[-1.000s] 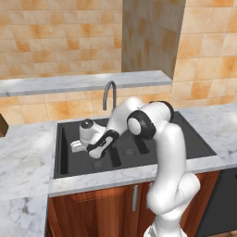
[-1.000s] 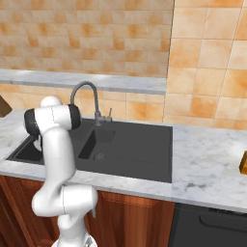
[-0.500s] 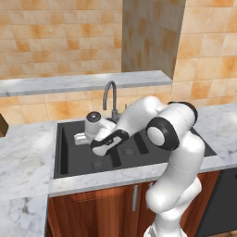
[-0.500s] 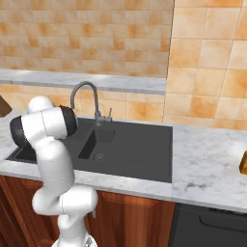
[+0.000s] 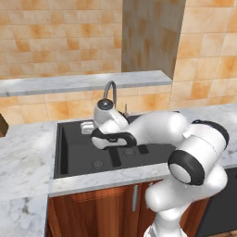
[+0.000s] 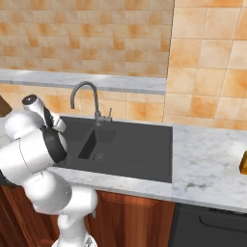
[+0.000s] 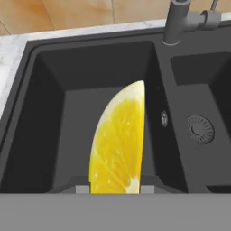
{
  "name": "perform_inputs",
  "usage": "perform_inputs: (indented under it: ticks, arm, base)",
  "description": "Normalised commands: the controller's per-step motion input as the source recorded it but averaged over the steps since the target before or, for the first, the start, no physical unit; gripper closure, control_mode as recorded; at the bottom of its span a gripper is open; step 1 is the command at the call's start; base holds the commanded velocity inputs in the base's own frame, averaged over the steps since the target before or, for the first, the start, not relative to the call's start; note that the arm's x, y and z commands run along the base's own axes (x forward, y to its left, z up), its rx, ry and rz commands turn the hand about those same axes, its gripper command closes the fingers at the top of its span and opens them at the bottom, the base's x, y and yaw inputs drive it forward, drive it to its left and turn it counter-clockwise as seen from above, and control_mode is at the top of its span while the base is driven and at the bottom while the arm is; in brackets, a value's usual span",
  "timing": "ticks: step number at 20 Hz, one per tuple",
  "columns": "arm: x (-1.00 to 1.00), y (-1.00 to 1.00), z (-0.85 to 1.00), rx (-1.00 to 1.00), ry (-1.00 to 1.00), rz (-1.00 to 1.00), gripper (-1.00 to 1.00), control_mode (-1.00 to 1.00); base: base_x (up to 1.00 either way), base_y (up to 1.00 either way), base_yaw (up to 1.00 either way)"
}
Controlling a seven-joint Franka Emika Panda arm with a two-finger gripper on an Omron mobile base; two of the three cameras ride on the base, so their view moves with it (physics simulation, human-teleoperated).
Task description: Turn on the sink faucet. Then move the lemon wedge from the counter to the sink. Turn off the sink. Move the vegetable from the sink to the pot next to the stove. Finally move the pot to the rear left burner.
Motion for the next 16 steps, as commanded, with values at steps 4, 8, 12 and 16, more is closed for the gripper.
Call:
perform_inputs:
  ticks: [4,8,12,16]
  arm:
    - [-0.41,-0.20,0.72,0.02,0.00,-0.05,1.00,-1.00]
    - [-0.48,-0.21,0.55,0.02,0.00,-0.04,1.00,-1.00]
    - [-0.49,-0.25,0.46,0.01,0.00,-0.02,1.00,-1.00]
    - [-0.36,-0.21,0.20,0.01,0.00,-0.01,1.00,-1.00]
  base:
    - [0.00,0.00,0.00]
    - [0.00,0.00,0.00]
    - [0.00,0.00,0.00]
    - [0.00,0.00,0.00]
